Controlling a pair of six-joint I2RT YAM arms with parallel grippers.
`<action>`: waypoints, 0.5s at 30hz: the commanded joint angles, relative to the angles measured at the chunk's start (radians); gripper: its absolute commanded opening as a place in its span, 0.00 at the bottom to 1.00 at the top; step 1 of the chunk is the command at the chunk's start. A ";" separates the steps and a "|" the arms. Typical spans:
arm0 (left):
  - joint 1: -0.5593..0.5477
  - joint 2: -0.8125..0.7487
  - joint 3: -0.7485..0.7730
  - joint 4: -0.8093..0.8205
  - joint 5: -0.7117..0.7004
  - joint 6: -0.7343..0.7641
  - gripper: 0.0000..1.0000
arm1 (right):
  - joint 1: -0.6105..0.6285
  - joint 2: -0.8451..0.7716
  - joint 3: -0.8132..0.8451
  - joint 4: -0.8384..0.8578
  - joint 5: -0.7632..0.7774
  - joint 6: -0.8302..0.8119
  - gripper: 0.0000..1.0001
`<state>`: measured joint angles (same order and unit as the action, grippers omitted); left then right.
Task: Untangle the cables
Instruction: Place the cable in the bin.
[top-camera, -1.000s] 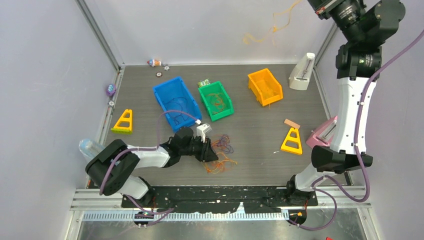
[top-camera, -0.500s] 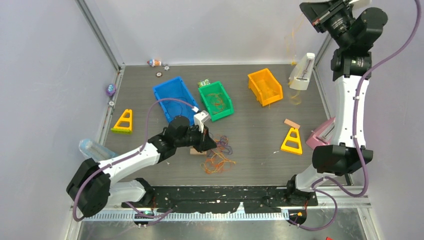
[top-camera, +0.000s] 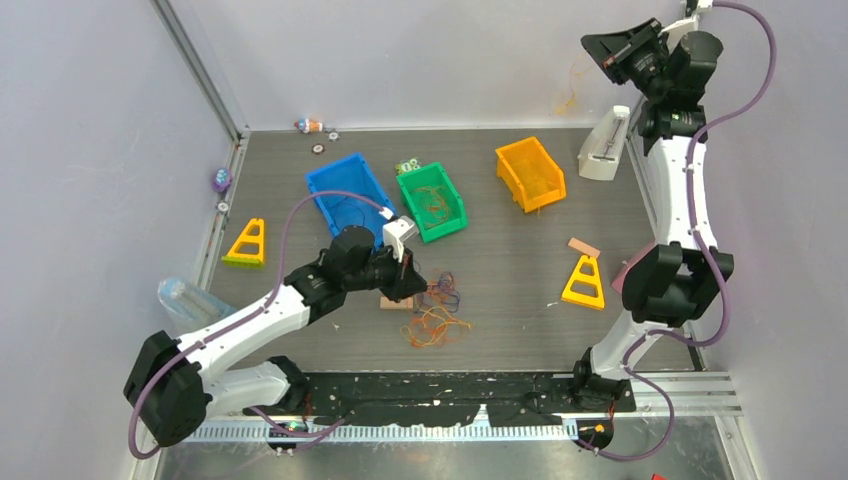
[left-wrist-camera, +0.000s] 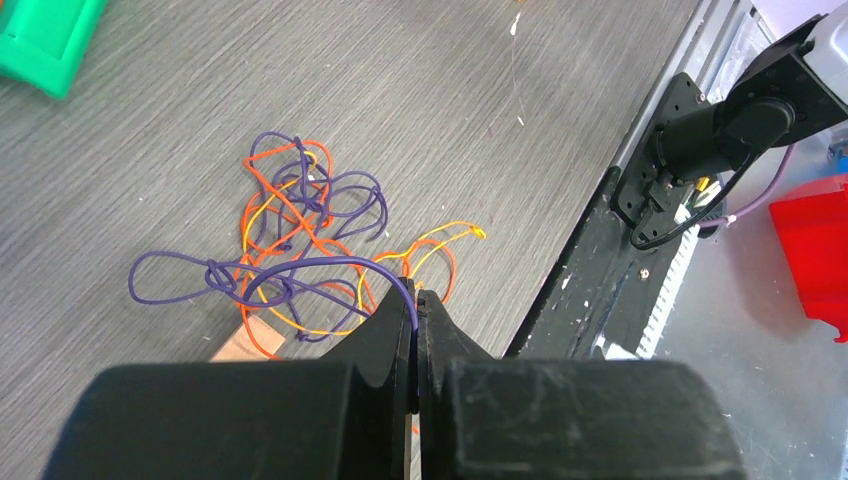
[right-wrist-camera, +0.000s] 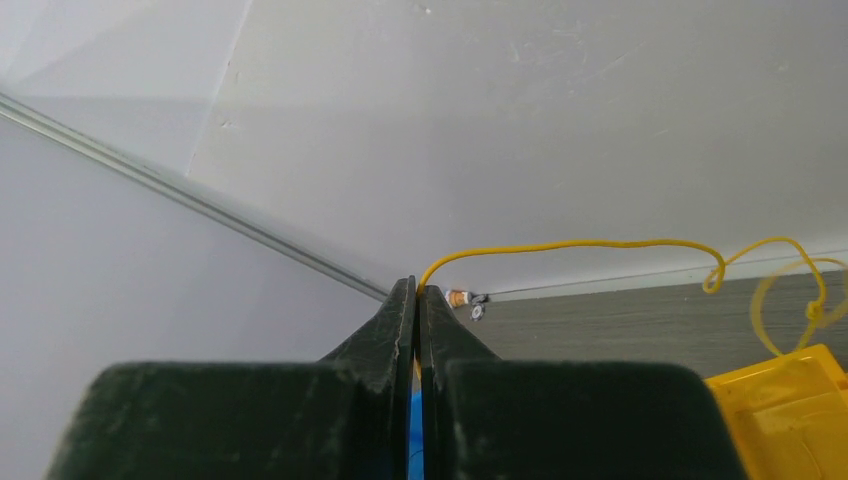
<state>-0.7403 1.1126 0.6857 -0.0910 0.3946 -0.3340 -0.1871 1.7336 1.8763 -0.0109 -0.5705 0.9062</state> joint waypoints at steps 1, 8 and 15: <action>-0.004 -0.005 0.058 -0.015 -0.012 0.029 0.00 | 0.000 0.046 0.021 0.088 -0.013 0.043 0.05; -0.004 0.008 0.072 -0.011 -0.003 0.023 0.00 | 0.001 0.108 0.050 0.038 -0.009 -0.012 0.05; -0.005 0.002 0.083 -0.018 -0.013 0.025 0.00 | 0.046 0.123 0.169 -0.244 0.097 -0.242 0.05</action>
<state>-0.7403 1.1194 0.7177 -0.1108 0.3878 -0.3279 -0.1768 1.8816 1.9240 -0.1165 -0.5503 0.8368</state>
